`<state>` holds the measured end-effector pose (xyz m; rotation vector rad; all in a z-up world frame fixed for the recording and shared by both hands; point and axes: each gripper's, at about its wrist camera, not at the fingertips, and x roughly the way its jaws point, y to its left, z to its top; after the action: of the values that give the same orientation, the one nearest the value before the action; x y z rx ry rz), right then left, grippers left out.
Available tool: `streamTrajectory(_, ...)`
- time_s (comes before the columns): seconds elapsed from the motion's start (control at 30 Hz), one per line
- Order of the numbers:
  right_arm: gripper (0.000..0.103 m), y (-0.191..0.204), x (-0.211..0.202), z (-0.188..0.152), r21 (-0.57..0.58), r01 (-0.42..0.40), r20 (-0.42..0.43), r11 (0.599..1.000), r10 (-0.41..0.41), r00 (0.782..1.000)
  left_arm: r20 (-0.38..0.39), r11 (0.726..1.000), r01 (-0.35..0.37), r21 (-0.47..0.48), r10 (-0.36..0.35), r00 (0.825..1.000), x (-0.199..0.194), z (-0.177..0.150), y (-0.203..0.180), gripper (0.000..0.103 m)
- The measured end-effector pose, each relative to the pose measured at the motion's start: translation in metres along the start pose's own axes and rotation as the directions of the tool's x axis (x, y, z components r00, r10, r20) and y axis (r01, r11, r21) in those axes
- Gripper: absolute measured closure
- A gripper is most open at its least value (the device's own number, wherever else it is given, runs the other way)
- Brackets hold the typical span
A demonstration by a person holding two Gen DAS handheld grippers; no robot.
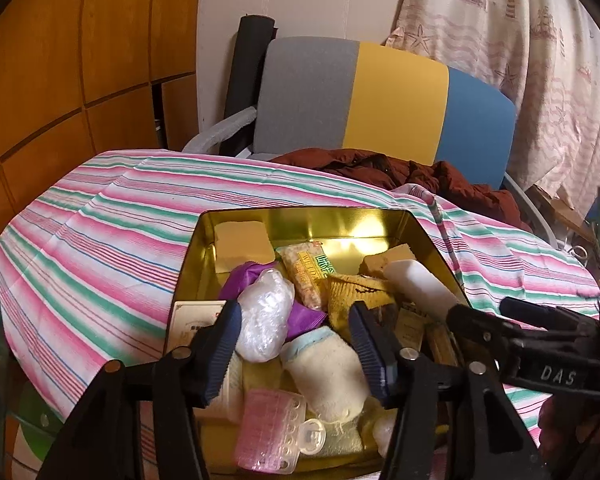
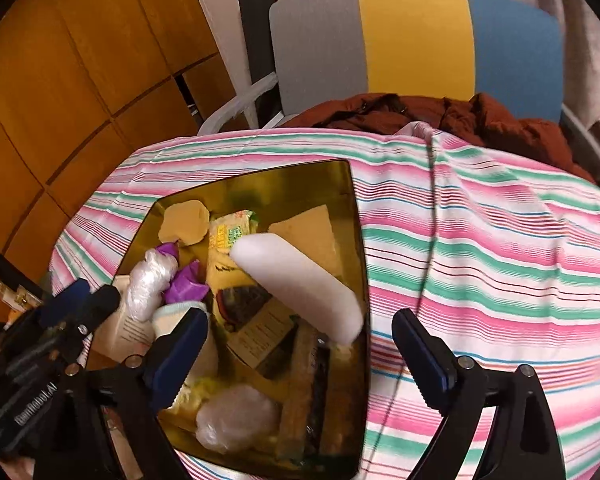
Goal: Organize objects
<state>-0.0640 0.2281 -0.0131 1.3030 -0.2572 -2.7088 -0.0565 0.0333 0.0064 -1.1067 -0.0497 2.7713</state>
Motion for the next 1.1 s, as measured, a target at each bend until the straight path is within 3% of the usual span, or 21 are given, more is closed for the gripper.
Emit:
streamTrajectory(0.17, 0.001, 0.007, -0.019, -0.018, -0.052, 0.083, 0.067, 0.995, -0.079, 0.995, 0.007, 1.000, -0.019, -0.003, 0.019, 1.000, -0.013, -0.008, 0.002, 0.044)
streamTrajectory(0.27, 0.001, 0.010, -0.032, -0.029, -0.069, 0.123, 0.112, 0.990, -0.115, 0.987, 0.028, 1.000, -0.026, -0.003, 0.026, 0.999, -0.024, -0.016, 0.003, 0.032)
streamTrajectory(0.37, 0.001, 0.011, -0.041, -0.039, -0.072, 0.141, 0.134, 0.987, -0.130, 0.982, 0.061, 0.999, -0.048, 0.000, 0.048, 0.997, -0.037, -0.024, 0.003, 0.032)
streamTrajectory(0.5, 0.001, 0.012, -0.044, -0.050, -0.077, 0.138, 0.132, 0.987, -0.127, 0.983, 0.060, 0.993, -0.114, -0.011, 0.115, 0.992, -0.043, -0.032, 0.005, 0.032)
streamTrajectory(0.67, 0.001, 0.010, -0.044, -0.056, -0.067, 0.126, 0.130, 0.990, -0.116, 0.985, 0.018, 0.988, -0.141, -0.055, 0.143, 0.990, -0.039, -0.040, 0.016, 0.032)
streamTrajectory(1.1, 0.001, 0.023, -0.045, -0.062, -0.101, 0.131, 0.145, 0.986, -0.116, 0.983, 0.059, 0.991, -0.125, -0.037, 0.127, 0.990, -0.045, -0.046, 0.015, 0.033)
